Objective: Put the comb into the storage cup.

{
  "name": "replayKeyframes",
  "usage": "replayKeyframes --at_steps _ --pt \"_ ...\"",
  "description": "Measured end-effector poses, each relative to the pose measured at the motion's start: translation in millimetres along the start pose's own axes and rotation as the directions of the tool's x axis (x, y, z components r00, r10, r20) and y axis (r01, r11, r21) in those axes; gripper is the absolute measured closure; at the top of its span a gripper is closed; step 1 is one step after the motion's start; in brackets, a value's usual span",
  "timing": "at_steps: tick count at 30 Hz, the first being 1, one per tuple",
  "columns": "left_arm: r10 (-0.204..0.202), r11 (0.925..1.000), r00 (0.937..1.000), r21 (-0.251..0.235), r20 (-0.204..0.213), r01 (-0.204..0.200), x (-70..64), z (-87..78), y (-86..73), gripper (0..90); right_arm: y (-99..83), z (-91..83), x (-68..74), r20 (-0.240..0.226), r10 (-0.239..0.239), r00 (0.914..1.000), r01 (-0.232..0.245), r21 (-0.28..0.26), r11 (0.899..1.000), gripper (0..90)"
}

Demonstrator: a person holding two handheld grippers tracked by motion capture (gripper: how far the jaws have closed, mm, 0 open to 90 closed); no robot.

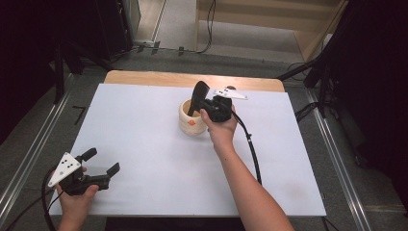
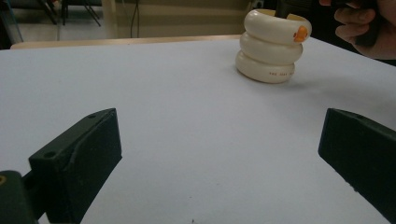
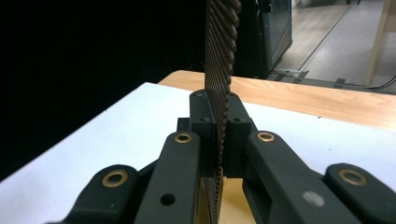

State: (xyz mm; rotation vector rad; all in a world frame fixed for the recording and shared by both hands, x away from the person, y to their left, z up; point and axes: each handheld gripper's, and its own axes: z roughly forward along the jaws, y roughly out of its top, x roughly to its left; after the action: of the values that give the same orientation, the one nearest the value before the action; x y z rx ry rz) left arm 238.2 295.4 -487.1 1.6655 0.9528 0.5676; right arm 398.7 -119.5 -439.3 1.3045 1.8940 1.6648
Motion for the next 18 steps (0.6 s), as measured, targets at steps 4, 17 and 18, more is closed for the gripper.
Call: replayKeyframes --at_steps 4,17,18 --pt "0.001 1.0 1.0 0.0 -0.002 -0.001 -0.1 0.0 0.0 0.0 -0.4 -0.2 -4.1 0.013 0.022 0.9997 -0.022 -0.005 1.0 84.3" --pt "0.005 1.0 1.0 0.002 -0.004 -0.005 -0.5 1.1 -0.1 0.0 -5.1 -1.8 -21.5 0.098 0.026 0.9948 -0.029 0.03 0.999 69.6" --pt "0.006 1.0 1.0 0.003 -0.005 -0.006 -0.5 1.0 -0.1 0.0 -5.3 -1.8 -22.2 0.098 0.022 0.9949 -0.026 0.031 0.999 68.0"
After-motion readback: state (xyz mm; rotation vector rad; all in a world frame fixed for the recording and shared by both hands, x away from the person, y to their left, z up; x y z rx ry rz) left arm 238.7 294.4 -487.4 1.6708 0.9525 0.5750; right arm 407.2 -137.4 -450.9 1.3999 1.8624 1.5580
